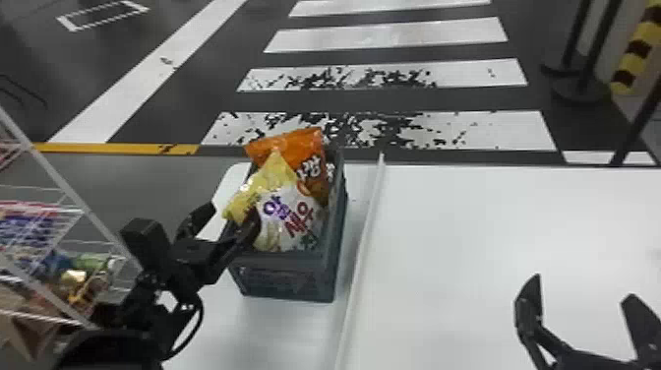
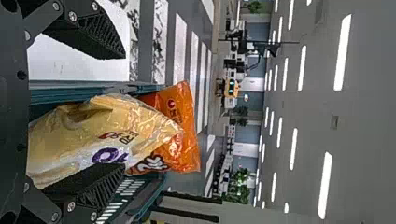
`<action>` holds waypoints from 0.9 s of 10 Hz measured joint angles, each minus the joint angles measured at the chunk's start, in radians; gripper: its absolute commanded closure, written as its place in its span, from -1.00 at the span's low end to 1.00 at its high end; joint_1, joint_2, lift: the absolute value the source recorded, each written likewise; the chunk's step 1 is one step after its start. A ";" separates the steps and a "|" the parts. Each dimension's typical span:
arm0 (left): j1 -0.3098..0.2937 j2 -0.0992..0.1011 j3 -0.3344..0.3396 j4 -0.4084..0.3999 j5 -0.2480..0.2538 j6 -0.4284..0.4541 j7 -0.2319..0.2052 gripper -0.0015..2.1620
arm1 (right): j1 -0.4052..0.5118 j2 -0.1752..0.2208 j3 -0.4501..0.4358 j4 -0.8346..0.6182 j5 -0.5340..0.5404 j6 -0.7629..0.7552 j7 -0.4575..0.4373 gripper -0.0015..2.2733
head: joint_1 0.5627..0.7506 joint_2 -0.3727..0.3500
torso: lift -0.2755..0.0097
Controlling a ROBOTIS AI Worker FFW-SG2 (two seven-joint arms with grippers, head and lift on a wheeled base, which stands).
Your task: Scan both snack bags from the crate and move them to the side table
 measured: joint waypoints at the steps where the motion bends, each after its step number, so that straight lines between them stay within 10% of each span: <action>1: -0.008 0.000 0.001 0.002 0.004 0.015 -0.026 -0.83 | 0.000 0.000 -0.001 0.000 0.000 0.000 0.000 -0.92 | 0.41 0.54 | 0.24; 3: -0.008 0.000 0.004 -0.013 0.011 0.026 -0.052 -0.79 | 0.000 0.000 -0.003 0.000 0.000 0.000 0.000 -0.92 | 0.41 0.52 | 0.24; 7: -0.007 -0.001 0.010 -0.040 0.014 0.072 -0.078 -0.05 | 0.000 0.000 -0.005 0.000 0.000 0.000 0.000 -0.92 | 0.41 0.49 | 0.24; 9: -0.010 -0.001 0.011 -0.042 0.013 0.118 -0.073 0.94 | 0.000 0.000 -0.005 0.000 0.000 0.000 0.000 -0.92 | 0.41 0.48 | 0.24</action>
